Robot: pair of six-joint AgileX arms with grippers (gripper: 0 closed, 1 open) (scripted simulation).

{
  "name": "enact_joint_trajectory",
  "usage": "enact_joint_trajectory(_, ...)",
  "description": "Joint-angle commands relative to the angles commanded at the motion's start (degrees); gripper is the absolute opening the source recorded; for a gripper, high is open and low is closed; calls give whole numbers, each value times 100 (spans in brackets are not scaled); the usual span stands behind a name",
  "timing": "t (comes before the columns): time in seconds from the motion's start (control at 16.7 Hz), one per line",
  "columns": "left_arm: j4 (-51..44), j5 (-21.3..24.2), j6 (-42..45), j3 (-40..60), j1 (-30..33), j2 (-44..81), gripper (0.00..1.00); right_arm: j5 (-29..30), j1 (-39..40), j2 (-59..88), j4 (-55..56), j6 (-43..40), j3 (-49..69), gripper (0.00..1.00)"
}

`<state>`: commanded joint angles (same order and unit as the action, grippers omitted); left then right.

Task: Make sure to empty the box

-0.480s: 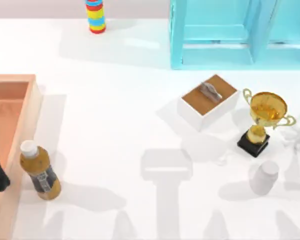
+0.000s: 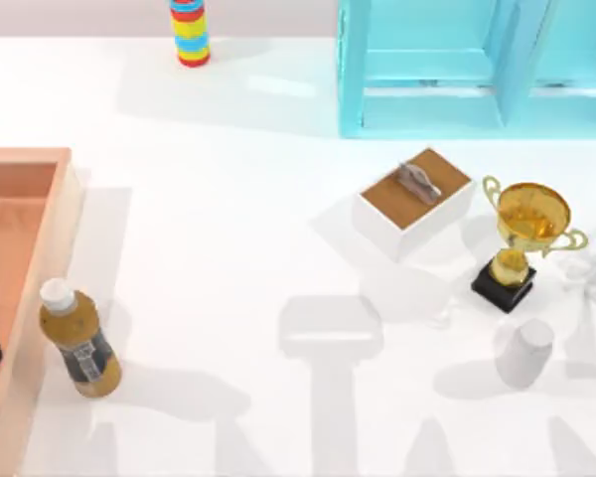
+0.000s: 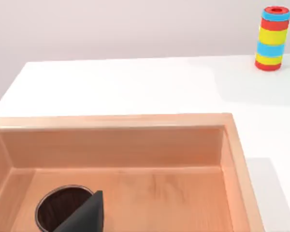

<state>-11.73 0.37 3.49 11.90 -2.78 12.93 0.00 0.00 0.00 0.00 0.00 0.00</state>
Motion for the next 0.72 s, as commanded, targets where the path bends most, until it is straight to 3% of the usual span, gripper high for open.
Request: enact_joint_trajectory(0.72, -4560, -3, 1246, 4526, -1200, 6016, 100, 0, 0, 0, 0, 0, 0, 100)
